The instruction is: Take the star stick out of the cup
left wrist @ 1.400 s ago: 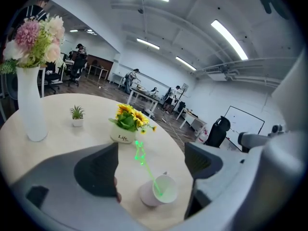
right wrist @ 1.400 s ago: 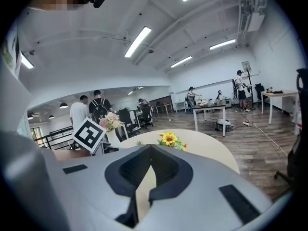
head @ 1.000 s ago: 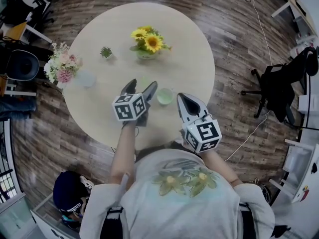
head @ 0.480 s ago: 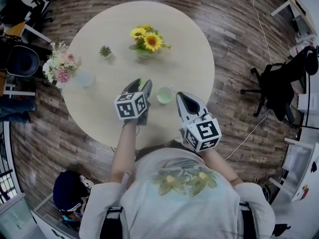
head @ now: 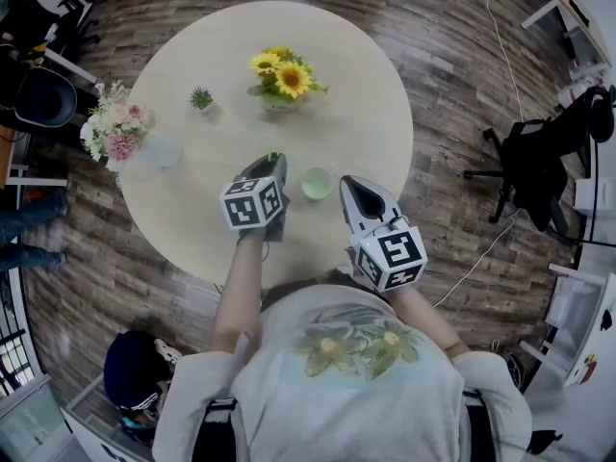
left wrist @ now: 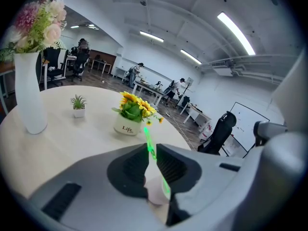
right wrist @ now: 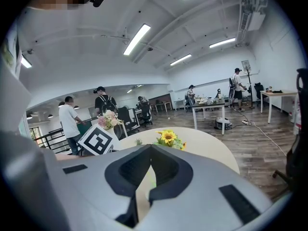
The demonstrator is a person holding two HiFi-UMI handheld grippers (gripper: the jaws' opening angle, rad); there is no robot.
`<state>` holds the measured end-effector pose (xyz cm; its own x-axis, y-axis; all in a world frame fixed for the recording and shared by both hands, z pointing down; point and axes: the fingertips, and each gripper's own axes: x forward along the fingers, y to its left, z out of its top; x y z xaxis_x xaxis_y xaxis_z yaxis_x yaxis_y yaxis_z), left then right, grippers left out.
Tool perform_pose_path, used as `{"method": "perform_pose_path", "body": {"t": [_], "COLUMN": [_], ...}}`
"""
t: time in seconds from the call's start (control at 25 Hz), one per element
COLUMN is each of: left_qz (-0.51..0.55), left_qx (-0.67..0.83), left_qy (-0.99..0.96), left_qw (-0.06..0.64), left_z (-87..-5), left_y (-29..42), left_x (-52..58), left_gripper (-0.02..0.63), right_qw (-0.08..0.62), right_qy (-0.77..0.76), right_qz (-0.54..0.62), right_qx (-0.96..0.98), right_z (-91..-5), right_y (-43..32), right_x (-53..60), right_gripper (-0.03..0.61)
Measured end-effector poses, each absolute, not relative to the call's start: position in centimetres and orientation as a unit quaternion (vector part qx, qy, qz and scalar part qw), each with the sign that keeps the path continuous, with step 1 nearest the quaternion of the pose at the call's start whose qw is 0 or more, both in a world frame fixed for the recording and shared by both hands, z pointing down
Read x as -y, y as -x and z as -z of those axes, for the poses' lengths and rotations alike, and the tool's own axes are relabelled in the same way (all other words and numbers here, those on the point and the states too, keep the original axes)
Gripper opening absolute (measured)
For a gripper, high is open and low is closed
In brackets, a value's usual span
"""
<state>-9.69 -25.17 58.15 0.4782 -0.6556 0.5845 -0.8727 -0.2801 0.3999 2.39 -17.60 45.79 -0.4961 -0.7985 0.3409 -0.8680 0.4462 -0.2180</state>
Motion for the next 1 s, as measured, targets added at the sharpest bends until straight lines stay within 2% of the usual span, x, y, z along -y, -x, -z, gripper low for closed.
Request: {"method": "perform_pose_path", "body": {"t": [1.0], "left_qz": [-0.114], "left_qx": [0.454], "left_qy": [-0.808], "left_qw": [0.357], "left_z": [-56.4], "left_y": [8.2], "left_x": [24.4], "left_gripper": [0.018], "right_qw": [0.092], "right_qy": [-0.498], "right_qz": [-0.182], "right_qx": [0.843], "right_z": [-45.7], "right_y": [-2.6], "right_x": [17.0], "right_gripper": [0.017]}}
